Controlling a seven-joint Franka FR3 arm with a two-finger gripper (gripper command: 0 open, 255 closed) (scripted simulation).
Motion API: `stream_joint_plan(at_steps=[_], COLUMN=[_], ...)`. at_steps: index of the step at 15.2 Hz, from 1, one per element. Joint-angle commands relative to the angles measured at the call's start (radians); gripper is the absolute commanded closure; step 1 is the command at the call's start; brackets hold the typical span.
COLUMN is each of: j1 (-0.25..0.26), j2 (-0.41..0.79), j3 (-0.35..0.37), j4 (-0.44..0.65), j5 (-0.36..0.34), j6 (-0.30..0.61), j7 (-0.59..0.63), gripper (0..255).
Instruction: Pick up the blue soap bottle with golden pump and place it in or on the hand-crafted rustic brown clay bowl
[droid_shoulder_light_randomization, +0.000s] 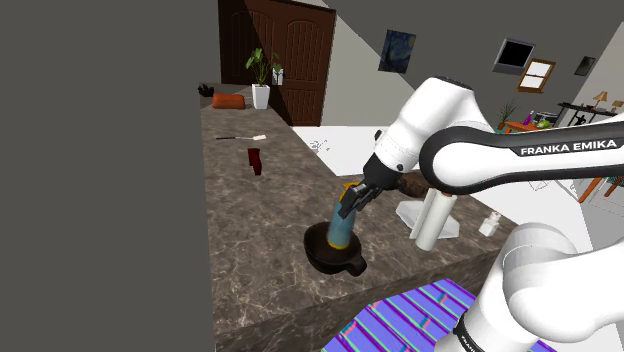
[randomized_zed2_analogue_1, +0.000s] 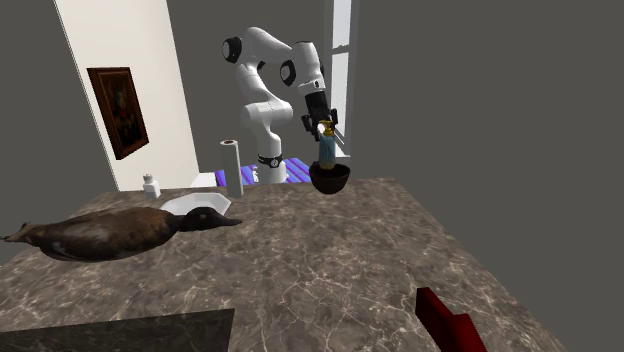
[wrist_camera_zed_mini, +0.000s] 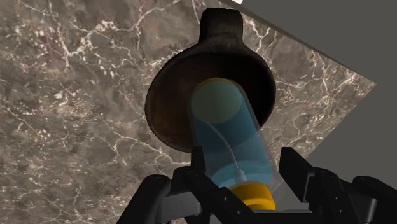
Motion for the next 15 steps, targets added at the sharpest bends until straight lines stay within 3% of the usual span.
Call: stream_joint_plan(at_steps=[1, 2, 3, 8, 12, 15], j1=[0.000, 0.000, 0.000, 0.000, -0.006, -0.006], j2=[0.000, 0.000, 0.000, 0.000, -0.101, -0.101], j3=[0.000, 0.000, 0.000, 0.000, -0.016, -0.016], j4=[0.000, 0.000, 0.000, 0.000, 0.072, 0.072], j5=[0.000, 0.000, 0.000, 0.000, -0.017, -0.017], j6=[0.001, 0.001, 0.001, 0.001, -0.173, -0.173], j7=[0.000, 0.000, 0.000, 0.000, 0.004, 0.004], gripper=[255, 255, 0, 0, 0, 0])
